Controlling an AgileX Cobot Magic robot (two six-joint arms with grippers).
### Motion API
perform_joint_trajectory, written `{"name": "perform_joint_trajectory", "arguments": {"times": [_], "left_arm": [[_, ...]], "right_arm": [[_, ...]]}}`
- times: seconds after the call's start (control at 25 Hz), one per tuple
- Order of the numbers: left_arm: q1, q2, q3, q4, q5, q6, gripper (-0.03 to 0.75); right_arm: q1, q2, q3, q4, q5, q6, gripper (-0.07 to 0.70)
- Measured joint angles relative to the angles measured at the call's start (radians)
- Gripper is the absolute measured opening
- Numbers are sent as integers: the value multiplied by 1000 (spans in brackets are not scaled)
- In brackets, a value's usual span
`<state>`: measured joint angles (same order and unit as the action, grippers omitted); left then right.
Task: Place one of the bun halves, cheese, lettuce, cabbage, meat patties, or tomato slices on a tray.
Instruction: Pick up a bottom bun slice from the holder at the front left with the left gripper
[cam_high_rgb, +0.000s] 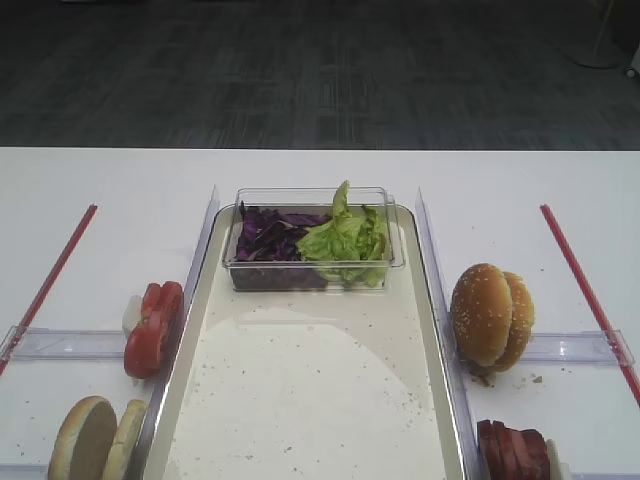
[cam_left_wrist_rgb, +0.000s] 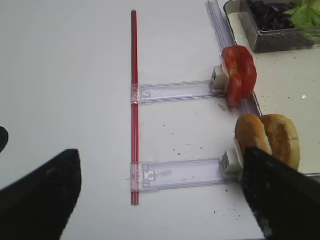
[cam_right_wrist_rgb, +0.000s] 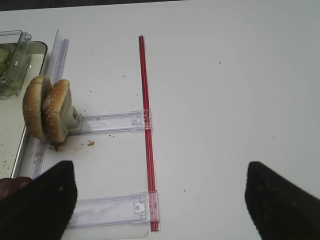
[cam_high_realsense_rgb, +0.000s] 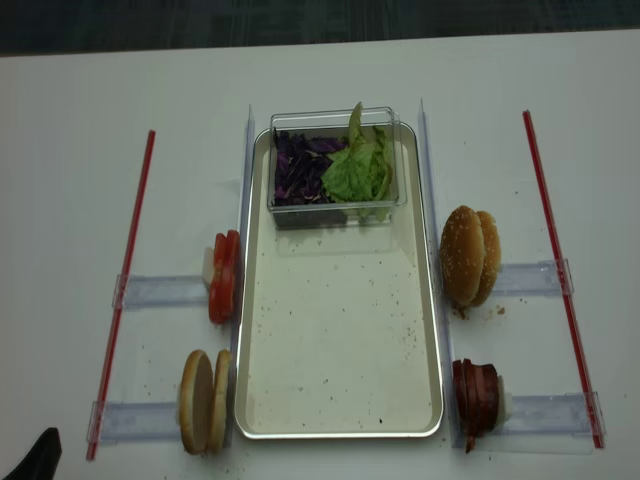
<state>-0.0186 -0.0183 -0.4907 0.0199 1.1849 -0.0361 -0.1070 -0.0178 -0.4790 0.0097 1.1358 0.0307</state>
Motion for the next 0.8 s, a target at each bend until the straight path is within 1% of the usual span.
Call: {"name": "perform_joint_trajectory", "arguments": {"times": [0.4, 0.56, 0.8], "left_arm": [[0, 7, 0, 0, 0, 0, 599], [0, 122, 0, 0, 0, 0, 599], [0, 389, 0, 0, 2, 0, 599]], "right_arm": [[0, 0, 0, 0, 0, 0, 692], [0, 0, 0, 0, 0, 0, 692], [0, 0, 0, 0, 0, 0, 692]]}}
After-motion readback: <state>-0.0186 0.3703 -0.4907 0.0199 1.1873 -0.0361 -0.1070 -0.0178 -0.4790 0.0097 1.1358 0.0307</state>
